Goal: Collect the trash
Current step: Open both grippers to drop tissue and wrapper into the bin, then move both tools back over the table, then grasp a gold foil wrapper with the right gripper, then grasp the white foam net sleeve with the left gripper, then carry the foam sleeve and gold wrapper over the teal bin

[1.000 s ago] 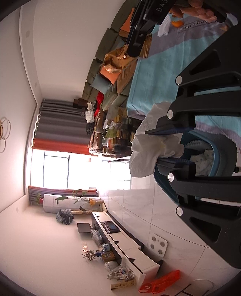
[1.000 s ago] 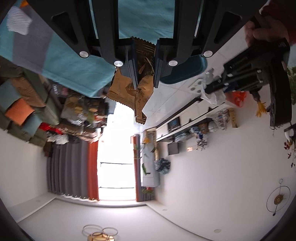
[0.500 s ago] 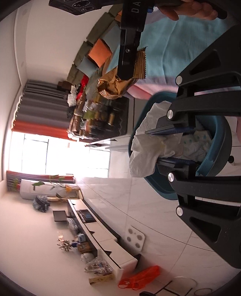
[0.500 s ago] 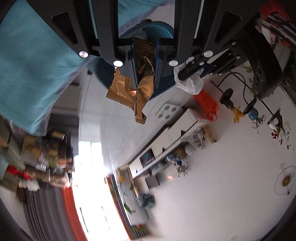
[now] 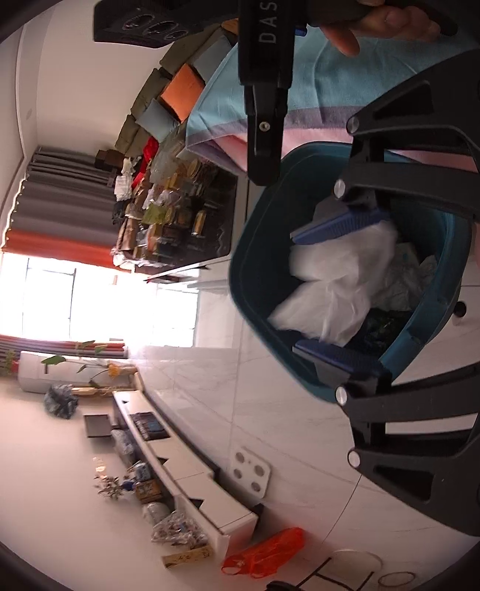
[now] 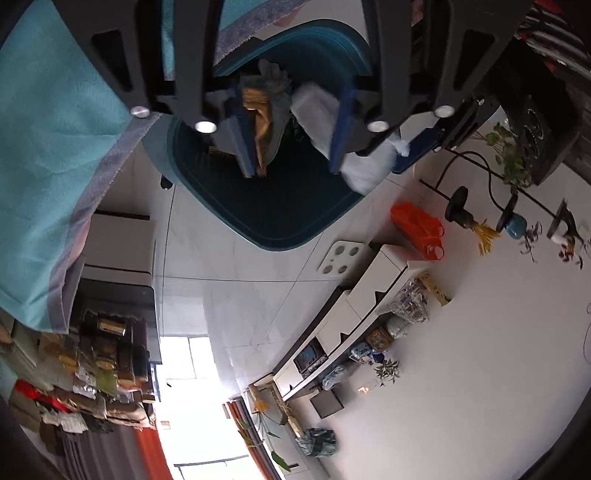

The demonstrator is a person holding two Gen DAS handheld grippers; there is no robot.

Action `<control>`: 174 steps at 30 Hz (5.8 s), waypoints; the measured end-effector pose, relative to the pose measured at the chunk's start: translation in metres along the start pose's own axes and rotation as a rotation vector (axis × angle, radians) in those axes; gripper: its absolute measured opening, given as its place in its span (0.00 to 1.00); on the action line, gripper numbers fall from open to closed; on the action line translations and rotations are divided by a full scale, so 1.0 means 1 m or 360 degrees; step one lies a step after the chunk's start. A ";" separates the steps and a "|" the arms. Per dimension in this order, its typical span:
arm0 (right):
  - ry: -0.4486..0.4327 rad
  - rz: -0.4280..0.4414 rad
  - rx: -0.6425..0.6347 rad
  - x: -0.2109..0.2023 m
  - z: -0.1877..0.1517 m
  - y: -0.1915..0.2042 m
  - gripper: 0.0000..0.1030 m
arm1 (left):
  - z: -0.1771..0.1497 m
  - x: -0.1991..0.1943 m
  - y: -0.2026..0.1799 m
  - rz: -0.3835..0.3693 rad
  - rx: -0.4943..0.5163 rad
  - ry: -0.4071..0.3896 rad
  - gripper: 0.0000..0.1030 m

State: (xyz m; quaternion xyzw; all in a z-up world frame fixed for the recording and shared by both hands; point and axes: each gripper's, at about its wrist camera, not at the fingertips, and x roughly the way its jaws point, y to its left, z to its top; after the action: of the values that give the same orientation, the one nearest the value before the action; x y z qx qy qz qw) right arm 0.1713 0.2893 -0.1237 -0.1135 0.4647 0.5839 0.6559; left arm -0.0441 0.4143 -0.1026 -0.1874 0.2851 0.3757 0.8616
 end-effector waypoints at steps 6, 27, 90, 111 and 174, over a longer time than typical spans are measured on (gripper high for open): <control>-0.0112 -0.0009 0.0012 -0.031 -0.001 -0.008 0.51 | 0.003 -0.029 -0.005 0.0010 0.0011 -0.0099 0.76; -0.0840 -0.0483 -0.0220 -0.181 -0.064 -0.001 0.93 | 0.029 -0.209 -0.046 -0.0058 -0.0029 -0.0618 0.95; -0.1075 -0.1496 0.0676 -0.379 -0.290 -0.172 0.93 | -0.053 -0.195 -0.384 -0.1026 0.0816 -0.0376 0.95; -0.0845 -0.1036 0.1062 -0.356 -0.288 -0.277 0.25 | -0.091 -0.125 -0.516 -0.1107 0.1278 -0.0116 0.95; -0.1070 -0.0580 0.0405 -0.347 -0.195 -0.120 0.07 | 0.019 -0.207 -0.233 -0.0858 0.0395 -0.0320 0.10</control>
State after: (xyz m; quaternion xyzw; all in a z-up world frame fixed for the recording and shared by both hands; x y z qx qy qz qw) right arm 0.2223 -0.1099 -0.0193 0.0856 0.2652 0.4004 0.8729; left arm 0.0229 0.1617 0.0680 -0.1115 0.1823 0.1126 0.9704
